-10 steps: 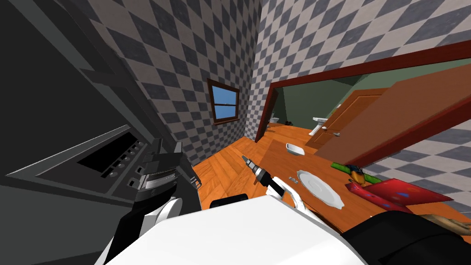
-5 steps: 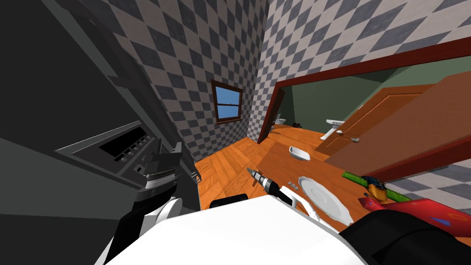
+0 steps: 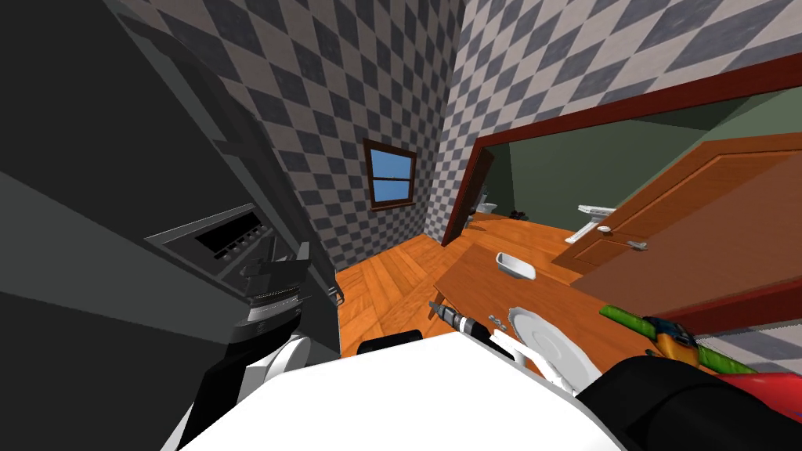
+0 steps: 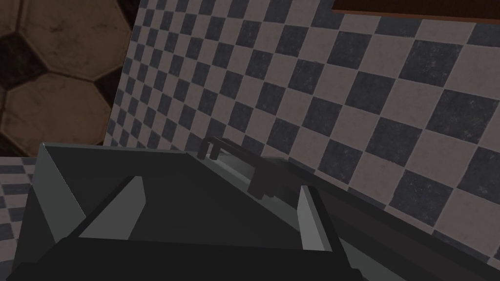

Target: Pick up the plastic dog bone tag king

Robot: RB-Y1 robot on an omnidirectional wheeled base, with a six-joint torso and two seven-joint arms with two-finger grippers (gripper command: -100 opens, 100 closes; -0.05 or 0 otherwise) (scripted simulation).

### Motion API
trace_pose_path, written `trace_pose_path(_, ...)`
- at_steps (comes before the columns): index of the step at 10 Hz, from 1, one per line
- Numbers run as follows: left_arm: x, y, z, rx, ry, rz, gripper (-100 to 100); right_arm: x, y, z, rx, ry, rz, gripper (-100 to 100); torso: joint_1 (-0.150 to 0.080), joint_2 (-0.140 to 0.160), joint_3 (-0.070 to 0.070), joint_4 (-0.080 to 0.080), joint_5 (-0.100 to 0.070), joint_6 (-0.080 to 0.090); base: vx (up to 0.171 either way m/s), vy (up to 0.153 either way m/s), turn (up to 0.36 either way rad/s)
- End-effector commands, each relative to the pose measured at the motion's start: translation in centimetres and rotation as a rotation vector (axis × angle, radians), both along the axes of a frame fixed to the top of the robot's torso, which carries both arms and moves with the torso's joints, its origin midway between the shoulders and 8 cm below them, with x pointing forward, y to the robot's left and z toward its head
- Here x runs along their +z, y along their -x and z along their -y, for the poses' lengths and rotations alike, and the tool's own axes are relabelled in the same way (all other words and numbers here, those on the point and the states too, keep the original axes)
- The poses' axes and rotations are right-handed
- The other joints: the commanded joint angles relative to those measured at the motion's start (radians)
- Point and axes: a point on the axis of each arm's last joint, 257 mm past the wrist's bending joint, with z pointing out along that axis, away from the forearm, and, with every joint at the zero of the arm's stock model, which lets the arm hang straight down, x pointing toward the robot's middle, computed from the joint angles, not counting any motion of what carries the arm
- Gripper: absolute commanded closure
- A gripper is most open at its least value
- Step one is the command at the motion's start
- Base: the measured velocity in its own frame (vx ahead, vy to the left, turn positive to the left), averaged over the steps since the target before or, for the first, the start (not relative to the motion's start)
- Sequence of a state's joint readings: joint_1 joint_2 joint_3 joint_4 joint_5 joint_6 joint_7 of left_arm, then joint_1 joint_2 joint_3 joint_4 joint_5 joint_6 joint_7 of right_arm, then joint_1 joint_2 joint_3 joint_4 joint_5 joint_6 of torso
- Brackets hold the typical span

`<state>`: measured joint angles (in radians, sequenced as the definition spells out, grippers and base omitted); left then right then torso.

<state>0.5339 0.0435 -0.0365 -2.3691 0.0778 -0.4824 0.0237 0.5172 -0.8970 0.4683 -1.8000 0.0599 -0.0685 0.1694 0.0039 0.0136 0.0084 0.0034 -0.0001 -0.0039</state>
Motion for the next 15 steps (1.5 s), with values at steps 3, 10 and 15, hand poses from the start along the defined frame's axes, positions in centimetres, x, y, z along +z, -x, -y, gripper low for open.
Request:
trace_pose_path(3, 0.0, 0.0, 0.0, 0.000, 0.000, 0.000, 0, -4.2, 5.3, 4.8, 0.023, 0.139, -0.128, -100, -0.005, 0.002, 0.001, 0.001, -0.001, 0.000, -0.051, -0.107, 0.152)
trace_pose_path(10, 0.0, 0.0, 0.0, 0.000, 0.000, 0.000, 0, -6.6, 9.8, 8.4, 0.044, 0.237, -0.227, -100, 0.007, -0.003, -0.002, -0.001, 0.001, 0.000, -0.012, 0.011, 0.038)
trace_pose_path(15, 0.0, 0.0, 0.0, 0.000, 0.000, 0.000, 0, -7.5, 12.1, 10.2, 0.068, 0.286, -0.272, -100, 0.006, -0.004, -0.002, -0.001, 0.001, 0.000, -0.005, 0.005, 0.017)
